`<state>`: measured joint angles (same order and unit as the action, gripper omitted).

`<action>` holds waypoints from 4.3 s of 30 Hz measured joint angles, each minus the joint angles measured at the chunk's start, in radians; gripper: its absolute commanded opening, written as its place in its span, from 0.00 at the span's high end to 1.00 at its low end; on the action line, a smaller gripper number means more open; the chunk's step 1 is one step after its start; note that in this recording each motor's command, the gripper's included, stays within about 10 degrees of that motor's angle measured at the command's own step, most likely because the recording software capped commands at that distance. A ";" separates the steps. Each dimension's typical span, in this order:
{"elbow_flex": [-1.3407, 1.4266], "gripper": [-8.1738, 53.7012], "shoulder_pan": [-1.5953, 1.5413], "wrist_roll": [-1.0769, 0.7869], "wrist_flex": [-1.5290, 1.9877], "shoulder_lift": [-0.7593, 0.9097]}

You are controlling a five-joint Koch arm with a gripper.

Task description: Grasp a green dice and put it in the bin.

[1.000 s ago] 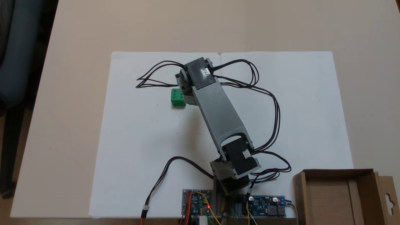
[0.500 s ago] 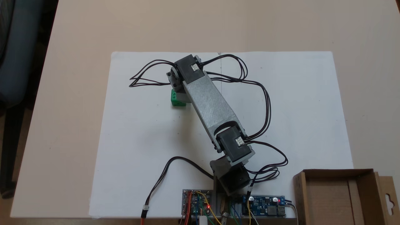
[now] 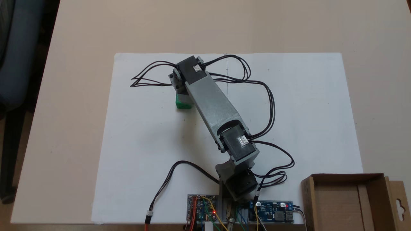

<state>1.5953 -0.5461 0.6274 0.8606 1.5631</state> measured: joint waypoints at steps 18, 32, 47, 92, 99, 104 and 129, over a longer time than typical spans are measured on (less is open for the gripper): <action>0.006 0.17 -0.084 0.000 0.000 0.000; 0.006 0.17 -0.098 0.037 -0.040 -0.066; 0.032 0.17 -0.064 0.044 -0.057 -0.086; 0.064 0.17 -0.083 0.051 -0.202 -0.296; 0.064 0.17 -0.081 0.051 -0.202 -0.299; 0.064 0.17 -0.081 0.051 -0.202 -0.299; 0.061 0.23 -0.089 0.051 -0.218 -0.368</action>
<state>1.6567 -0.6351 0.6780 0.6427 1.1950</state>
